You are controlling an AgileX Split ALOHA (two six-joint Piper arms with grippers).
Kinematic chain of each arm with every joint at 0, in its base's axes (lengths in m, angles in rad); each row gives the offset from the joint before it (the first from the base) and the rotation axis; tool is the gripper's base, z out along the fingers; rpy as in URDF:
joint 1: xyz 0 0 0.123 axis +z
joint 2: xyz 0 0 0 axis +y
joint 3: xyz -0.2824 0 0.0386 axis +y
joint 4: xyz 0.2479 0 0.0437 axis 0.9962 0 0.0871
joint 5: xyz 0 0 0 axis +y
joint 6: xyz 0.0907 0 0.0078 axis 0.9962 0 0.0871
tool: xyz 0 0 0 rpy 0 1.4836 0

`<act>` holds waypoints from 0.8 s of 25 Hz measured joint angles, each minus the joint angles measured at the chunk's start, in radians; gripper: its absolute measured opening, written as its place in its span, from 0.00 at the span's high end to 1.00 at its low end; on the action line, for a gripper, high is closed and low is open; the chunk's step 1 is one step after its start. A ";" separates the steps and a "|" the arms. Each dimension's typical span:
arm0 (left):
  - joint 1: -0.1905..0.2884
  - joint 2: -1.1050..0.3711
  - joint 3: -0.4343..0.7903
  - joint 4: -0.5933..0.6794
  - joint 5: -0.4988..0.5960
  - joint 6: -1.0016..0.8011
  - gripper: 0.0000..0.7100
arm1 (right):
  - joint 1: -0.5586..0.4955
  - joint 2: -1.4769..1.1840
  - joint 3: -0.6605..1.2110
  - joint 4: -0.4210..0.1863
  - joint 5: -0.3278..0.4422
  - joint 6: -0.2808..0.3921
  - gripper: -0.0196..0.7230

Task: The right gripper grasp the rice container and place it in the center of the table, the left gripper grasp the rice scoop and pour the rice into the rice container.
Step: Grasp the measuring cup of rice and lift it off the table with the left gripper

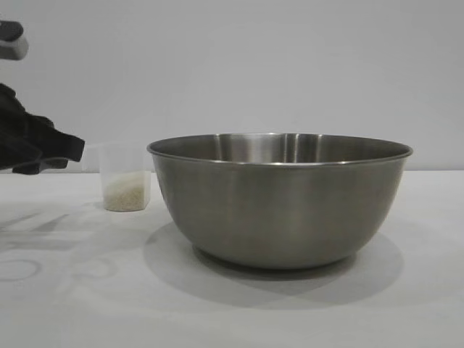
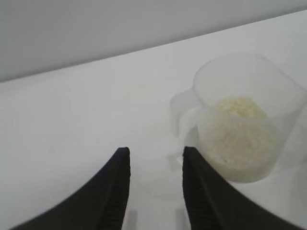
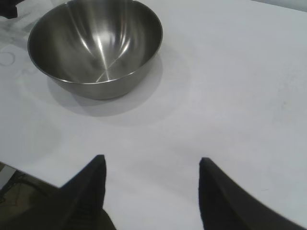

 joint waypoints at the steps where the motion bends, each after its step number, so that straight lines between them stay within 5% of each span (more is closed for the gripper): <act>1: 0.000 0.004 0.000 0.001 -0.002 -0.007 0.71 | 0.000 0.000 0.000 -0.001 0.000 0.000 0.42; 20: 0.000 0.174 -0.181 -0.005 -0.005 -0.013 0.71 | 0.000 0.000 0.000 -0.001 0.000 0.002 0.42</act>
